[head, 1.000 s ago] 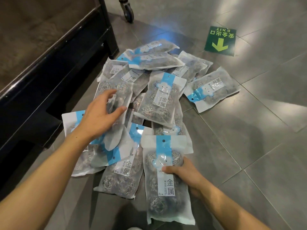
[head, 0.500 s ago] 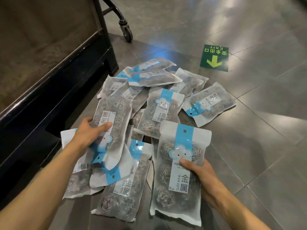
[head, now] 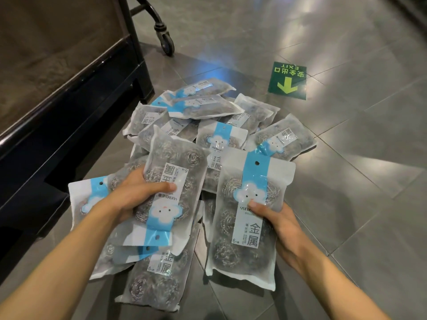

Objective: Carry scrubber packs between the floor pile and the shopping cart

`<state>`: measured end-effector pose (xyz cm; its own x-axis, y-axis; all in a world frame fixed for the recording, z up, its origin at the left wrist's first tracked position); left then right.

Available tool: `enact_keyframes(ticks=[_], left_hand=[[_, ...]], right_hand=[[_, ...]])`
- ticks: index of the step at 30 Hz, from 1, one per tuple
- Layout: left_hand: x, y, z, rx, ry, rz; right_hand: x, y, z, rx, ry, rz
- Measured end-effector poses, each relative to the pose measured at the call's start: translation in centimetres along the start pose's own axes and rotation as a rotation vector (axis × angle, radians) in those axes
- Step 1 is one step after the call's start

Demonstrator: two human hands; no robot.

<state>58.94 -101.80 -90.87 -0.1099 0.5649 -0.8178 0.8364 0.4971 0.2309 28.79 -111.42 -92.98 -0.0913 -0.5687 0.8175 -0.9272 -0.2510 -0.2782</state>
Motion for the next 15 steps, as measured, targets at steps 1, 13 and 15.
enact_keyframes(ticks=[1, 13, 15], left_hand=[[-0.1, -0.3, -0.4, 0.007, -0.010, -0.029], [-13.5, 0.4, -7.2, -0.088, -0.183, -0.240], [-18.0, 1.0, -10.2, -0.070, -0.212, -0.225]], right_hand=[[0.4, 0.1, 0.0, 0.006, 0.004, -0.011], [15.9, -2.9, -3.0, -0.063, 0.164, -0.041], [20.6, -4.2, -5.6, -0.056, 0.184, -0.043]])
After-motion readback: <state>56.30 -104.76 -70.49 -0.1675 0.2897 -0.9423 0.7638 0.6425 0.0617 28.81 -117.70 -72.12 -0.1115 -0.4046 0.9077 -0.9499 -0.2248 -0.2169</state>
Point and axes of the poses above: each hand's wrist, its own z-axis towards the middle knuckle, its own y-axis out of the back of the hand, x = y × z, the point moved 5 cm from there along z, towards the middle knuckle, and after that the axes turned 7 degrees about -x, right-handed, at the moved point
